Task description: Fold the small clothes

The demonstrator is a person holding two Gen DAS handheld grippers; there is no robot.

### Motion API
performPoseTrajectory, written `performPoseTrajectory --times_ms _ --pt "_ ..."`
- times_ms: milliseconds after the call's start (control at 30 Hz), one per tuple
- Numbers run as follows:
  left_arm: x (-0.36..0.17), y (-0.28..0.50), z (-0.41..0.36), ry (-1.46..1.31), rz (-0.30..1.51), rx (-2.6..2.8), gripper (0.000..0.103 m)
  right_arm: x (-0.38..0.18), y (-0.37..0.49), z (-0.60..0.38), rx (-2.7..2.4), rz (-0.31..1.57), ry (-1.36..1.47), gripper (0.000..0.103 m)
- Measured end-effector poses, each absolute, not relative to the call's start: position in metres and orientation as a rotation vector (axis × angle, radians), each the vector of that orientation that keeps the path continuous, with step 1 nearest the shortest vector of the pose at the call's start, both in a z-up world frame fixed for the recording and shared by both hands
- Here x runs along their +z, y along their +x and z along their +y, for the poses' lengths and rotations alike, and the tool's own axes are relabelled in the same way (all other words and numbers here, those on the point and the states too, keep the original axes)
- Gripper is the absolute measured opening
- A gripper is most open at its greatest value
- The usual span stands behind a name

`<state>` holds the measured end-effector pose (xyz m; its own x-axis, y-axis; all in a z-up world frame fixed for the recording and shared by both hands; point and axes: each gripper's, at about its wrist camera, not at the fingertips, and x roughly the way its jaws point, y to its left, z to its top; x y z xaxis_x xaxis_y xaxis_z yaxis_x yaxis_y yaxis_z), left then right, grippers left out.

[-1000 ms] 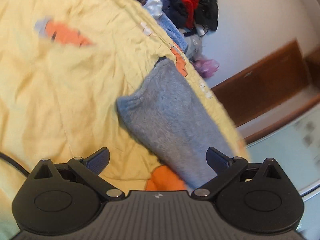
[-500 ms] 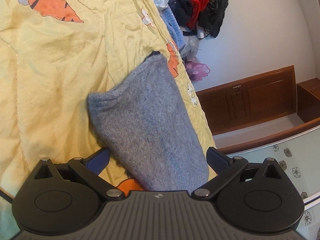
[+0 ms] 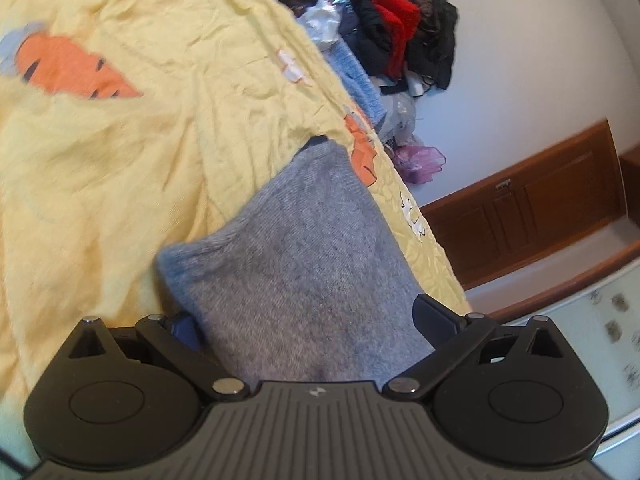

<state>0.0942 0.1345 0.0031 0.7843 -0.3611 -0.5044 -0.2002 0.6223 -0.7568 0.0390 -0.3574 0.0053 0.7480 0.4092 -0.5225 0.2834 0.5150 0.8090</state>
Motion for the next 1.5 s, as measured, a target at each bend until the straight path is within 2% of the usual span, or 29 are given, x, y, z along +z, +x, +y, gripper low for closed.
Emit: performPoseTrajectory --times_ms 100,133,167,200,233,267,300,333,367,400,433,467,500,800,900,1067,1200,1300,1367,1400,1467,1500 --pt "0.005 0.094 0.125 -0.824 0.665 -0.104 0.103 0.005 0.042 -0.353 0.09 0.751 1.04 0.101" --pt "0.006 0.093 0.123 -0.805 0.66 -0.102 0.099 0.005 0.043 -0.352 0.093 0.749 1.027 0.099" --pt "0.006 0.092 0.122 -0.785 0.657 -0.085 0.09 0.005 0.044 -0.35 0.093 0.752 1.005 0.096" --pt "0.005 0.092 0.122 -0.759 0.669 -0.064 0.06 0.005 0.044 -0.348 0.096 0.759 0.976 0.086" --pt "0.003 0.094 0.123 -0.741 0.688 -0.043 0.033 0.004 0.045 -0.346 0.094 0.763 0.949 0.073" --pt "0.0 0.093 0.128 -0.745 0.696 -0.027 0.028 0.002 0.046 -0.346 0.092 0.775 0.927 0.065" --pt "-0.003 0.094 0.133 -0.775 0.7 -0.037 0.026 0.0 0.048 -0.345 0.093 0.791 0.918 0.051" --pt "-0.006 0.095 0.14 -0.809 0.708 -0.051 0.026 -0.004 0.05 -0.346 0.096 0.798 0.924 0.042" --pt "-0.007 0.095 0.144 -0.829 0.719 -0.05 0.023 -0.006 0.05 -0.348 0.103 0.799 0.938 0.04" --pt "-0.008 0.096 0.147 -0.838 0.733 -0.039 0.013 -0.008 0.052 -0.349 0.105 0.804 0.946 0.034" --pt "-0.009 0.097 0.148 -0.837 0.745 -0.031 0.008 -0.01 0.054 -0.349 0.106 0.817 0.948 0.022" --pt "-0.009 0.096 0.149 -0.833 0.75 -0.03 0.006 -0.012 0.056 -0.349 0.108 0.827 0.952 0.017" --pt "-0.007 0.095 0.148 -0.819 0.752 -0.025 0.005 -0.012 0.055 -0.348 0.111 0.82 0.957 0.017" --pt "0.055 0.044 0.145 -0.72 0.67 -0.139 0.004 0.053 0.023 -0.357 0.242 0.698 0.832 0.015" --pt "0.058 0.011 0.152 -0.715 0.693 -0.179 0.004 0.063 -0.005 -0.364 0.282 0.701 0.808 0.015" --pt "0.04 -0.064 0.167 -0.718 0.776 -0.201 0.004 0.054 -0.076 -0.376 0.327 0.754 0.838 0.015" --pt "0.018 -0.106 0.171 -0.6 0.836 -0.207 0.005 0.029 -0.129 -0.382 0.325 0.833 0.87 0.015" --pt "0.021 -0.121 0.177 -0.515 0.821 -0.194 0.009 0.018 -0.146 -0.38 0.285 0.889 0.831 0.025" --pt "0.036 -0.125 0.189 -0.484 0.797 -0.201 0.015 0.03 -0.148 -0.384 0.269 0.895 0.759 0.046" --pt "0.045 -0.125 0.195 -0.477 0.773 -0.2 0.022 0.041 -0.152 -0.388 0.262 0.853 0.715 0.058" --pt "0.068 -0.119 0.202 -0.405 0.675 -0.154 0.039 0.065 -0.149 -0.395 0.251 0.76 0.62 0.063" --pt "0.077 -0.11 0.201 -0.347 0.632 -0.117 0.062 0.074 -0.14 -0.399 0.248 0.727 0.578 0.066"
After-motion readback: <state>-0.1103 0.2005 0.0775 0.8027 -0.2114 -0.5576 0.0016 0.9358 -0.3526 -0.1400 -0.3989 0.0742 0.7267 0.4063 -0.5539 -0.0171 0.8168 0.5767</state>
